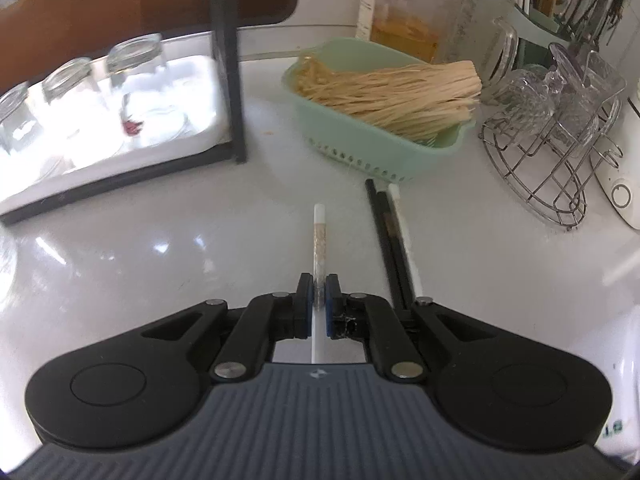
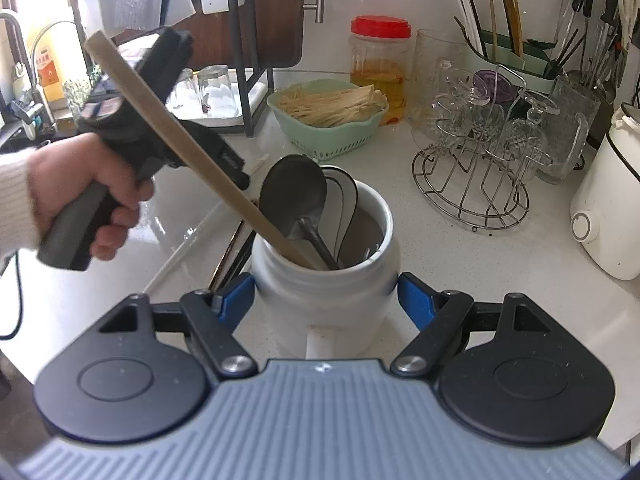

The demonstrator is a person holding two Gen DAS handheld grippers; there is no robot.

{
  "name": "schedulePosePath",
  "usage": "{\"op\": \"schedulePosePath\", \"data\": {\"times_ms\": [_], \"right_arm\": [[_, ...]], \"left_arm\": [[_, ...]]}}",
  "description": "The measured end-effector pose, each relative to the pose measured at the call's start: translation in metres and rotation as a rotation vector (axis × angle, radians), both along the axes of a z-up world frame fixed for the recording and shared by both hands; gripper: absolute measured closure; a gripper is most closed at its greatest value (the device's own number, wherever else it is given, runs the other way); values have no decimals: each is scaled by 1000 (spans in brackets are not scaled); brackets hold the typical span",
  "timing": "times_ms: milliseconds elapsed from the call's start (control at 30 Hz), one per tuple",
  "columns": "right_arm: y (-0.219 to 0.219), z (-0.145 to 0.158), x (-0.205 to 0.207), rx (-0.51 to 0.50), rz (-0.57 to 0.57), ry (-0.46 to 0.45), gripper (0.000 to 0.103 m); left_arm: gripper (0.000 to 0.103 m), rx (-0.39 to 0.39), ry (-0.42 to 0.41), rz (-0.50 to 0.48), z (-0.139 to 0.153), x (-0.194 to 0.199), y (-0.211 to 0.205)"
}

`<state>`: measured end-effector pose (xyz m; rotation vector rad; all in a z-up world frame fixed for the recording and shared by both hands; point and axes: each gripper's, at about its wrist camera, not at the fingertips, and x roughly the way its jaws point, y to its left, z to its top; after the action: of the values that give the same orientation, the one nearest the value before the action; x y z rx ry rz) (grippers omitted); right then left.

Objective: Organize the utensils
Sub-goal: 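Close the left gripper on the white stick and lift, then open the left gripper over the white stick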

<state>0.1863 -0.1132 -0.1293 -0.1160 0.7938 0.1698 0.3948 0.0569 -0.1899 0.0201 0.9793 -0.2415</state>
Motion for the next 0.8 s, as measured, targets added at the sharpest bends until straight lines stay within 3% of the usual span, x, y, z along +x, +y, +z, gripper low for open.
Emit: {"op": "schedulePosePath", "data": {"times_ms": [433, 633, 733, 800], "right_arm": [[3, 0, -3, -7, -8, -6, 23], [4, -2, -5, -13, -4, -21, 23], [5, -1, -4, -21, -2, -16, 23], [6, -1, -5, -23, -6, -16, 23]], "left_arm": [[96, 29, 33, 41, -5, -45, 16], [95, 28, 25, 54, -5, -47, 22], [84, 10, 22, 51, -5, -42, 24], [69, 19, 10, 55, -5, -38, 22]]}}
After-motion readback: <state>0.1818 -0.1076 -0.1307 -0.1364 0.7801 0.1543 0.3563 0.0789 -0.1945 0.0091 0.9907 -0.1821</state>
